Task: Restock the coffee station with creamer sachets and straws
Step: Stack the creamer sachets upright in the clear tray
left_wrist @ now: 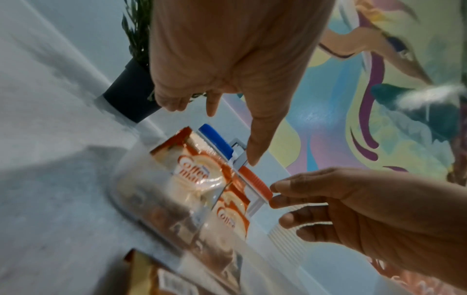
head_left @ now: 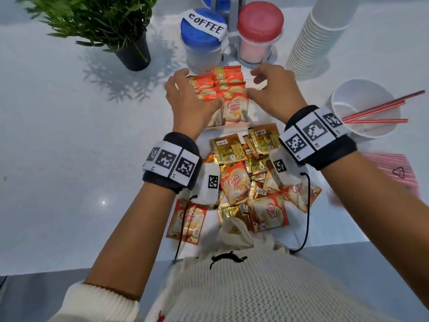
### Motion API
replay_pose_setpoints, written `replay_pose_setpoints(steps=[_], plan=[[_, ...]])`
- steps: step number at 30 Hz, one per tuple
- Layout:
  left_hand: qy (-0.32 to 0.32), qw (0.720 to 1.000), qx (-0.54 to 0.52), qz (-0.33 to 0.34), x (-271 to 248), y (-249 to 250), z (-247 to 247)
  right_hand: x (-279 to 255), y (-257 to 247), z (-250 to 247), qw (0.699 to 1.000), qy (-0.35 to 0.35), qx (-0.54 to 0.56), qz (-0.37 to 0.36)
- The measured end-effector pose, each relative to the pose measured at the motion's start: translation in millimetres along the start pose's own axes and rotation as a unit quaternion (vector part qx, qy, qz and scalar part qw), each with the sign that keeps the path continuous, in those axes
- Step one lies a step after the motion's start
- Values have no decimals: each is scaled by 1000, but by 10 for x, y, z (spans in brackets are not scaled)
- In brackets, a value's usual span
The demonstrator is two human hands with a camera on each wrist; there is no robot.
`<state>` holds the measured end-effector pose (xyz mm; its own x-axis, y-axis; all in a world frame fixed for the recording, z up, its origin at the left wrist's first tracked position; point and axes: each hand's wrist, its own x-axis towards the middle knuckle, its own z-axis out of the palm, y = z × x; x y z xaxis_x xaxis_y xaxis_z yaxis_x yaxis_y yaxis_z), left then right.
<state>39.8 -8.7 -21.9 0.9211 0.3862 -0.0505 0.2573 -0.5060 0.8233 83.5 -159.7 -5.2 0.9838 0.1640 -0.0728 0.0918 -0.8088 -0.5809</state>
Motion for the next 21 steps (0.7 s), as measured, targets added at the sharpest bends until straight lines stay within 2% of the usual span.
replay_pose_setpoints(steps=[2,4,10,13,16,21], plan=[[7,1000,-3,10,-78,23,-61,-153,-31,-53,1000,11,11,-24],[-3,1000,-16,17,-160,11,-100,-312,-57,-65,999,-12,17,-41],[-77,997,-25,13,-476,-114,-121,-804,-45,92,975,-204,-44,-83],[-124,992,1,-4,-633,-197,-102,-960,5,217,953,-257,-108,-121],[-143,990,7,-18,-735,-243,-96,-1044,63,321,938,-280,-147,-140],[-170,984,9,-47,-823,-264,-84,-1080,104,393,946,-255,-151,-130]])
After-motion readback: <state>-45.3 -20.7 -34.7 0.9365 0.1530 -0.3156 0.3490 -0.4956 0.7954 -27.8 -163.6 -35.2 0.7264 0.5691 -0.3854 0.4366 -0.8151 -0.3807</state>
